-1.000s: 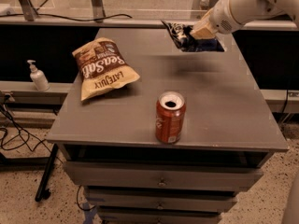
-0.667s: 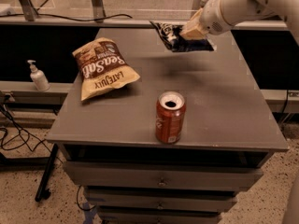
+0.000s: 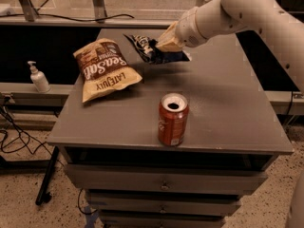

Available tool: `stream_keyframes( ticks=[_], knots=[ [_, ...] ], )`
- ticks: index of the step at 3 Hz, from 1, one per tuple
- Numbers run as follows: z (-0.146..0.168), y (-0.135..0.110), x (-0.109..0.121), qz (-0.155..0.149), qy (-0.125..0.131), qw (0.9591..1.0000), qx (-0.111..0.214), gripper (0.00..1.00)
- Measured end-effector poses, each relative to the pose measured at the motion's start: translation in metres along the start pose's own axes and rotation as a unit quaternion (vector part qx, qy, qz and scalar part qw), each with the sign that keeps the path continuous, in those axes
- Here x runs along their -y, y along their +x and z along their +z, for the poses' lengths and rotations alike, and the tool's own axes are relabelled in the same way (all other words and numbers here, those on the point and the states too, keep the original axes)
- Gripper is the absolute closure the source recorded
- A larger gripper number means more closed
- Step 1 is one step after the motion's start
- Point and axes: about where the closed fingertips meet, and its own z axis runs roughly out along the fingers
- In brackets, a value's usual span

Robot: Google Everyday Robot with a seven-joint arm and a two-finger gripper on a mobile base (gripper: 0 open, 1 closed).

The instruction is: Move blue chip bag near brown chip bag

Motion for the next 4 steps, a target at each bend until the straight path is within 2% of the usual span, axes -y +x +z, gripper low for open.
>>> stream_keyframes(
  ticks=[1, 2, 3, 4],
  knots=[
    [0.023, -0.015, -0.032, -0.002, -0.031, 0.9993, 0.022, 1.00],
    [0.043, -0.036, -0.071, -0.006, -0.066, 0.9965, 0.051, 1.00],
    [0.050, -0.050, -0.086, -0.008, -0.080, 0.9945, 0.066, 1.00],
    [0.051, -0.057, -0.092, -0.005, -0.089, 0.9934, 0.073, 0.82]
  ],
)
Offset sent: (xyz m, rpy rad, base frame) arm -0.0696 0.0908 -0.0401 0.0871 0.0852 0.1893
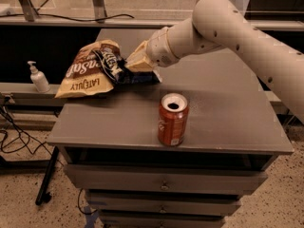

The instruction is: Move blue chip bag near brown chip bag

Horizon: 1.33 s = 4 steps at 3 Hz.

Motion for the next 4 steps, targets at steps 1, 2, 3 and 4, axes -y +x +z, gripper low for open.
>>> stream_keyframes(
  ticks=[1, 2, 3, 4],
  knots=[
    [-0.0027, -0.0018, 0.0001, 0.004, -0.001, 1.0000, 0.001, 0.58],
    [-0.0044, -0.0019, 0.0006, 0.006, -0.001, 1.0000, 0.000, 0.36],
    [-0.0049, -0.0023, 0.0006, 0.008, -0.003, 1.0000, 0.000, 0.12],
    [-0.0049, -0.0021, 0.0002, 0.009, -0.004, 0.9999, -0.002, 0.00]
  ],
)
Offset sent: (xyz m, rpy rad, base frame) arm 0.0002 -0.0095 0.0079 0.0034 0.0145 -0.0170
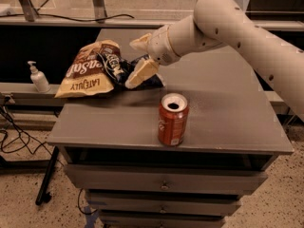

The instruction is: Move blue chip bag near brown chip bag

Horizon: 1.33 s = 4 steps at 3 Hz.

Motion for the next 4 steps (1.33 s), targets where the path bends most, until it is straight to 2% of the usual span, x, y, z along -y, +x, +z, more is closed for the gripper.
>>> stream_keyframes(
  ticks=[1, 2, 3, 4],
  knots=[
    [-0.009, 0.005, 0.002, 0.006, 0.003, 0.9999, -0.008, 0.00],
    [-0.050, 0.027, 0.014, 0.020, 0.030, 0.9987, -0.035, 0.00],
    [-0.119, 0.058, 0.033, 0.034, 0.078, 0.9937, -0.073, 0.00],
    [-0.212, 0.089, 0.054, 0.051, 0.146, 0.9823, -0.107, 0.00]
  ],
)
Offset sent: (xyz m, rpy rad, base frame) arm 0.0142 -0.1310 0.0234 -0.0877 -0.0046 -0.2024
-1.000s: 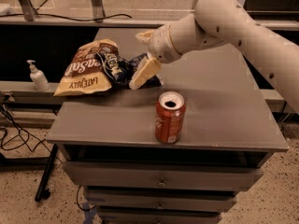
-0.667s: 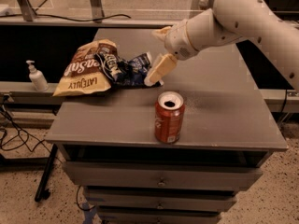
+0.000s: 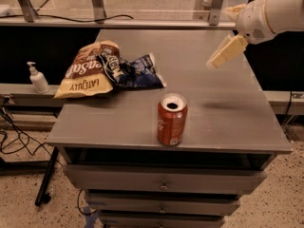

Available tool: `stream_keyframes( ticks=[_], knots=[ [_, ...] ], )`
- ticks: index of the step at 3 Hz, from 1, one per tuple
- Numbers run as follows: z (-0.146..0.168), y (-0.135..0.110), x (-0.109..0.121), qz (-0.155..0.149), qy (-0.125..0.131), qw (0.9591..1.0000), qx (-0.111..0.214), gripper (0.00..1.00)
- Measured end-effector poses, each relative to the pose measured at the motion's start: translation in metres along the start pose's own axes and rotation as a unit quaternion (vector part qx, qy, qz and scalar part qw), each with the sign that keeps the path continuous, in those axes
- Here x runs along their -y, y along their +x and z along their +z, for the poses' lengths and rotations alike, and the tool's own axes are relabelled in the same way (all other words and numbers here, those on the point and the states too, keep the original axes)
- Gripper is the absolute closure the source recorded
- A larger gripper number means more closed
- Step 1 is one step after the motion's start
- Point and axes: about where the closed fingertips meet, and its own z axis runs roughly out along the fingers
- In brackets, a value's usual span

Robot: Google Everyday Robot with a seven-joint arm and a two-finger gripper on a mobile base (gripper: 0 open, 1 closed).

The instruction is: Move blue chip bag near brown chip bag

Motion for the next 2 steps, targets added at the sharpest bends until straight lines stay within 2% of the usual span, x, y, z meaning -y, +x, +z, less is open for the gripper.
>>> stream_keyframes(
  ticks=[1, 2],
  knots=[
    [-0.0733, 0.0216, 0.0336, 0.016, 0.065, 0.9977, -0.012, 0.00],
    [-0.0787, 0.0199, 0.0377, 0.014, 0.071, 0.9973, -0.011, 0.00]
  ],
)
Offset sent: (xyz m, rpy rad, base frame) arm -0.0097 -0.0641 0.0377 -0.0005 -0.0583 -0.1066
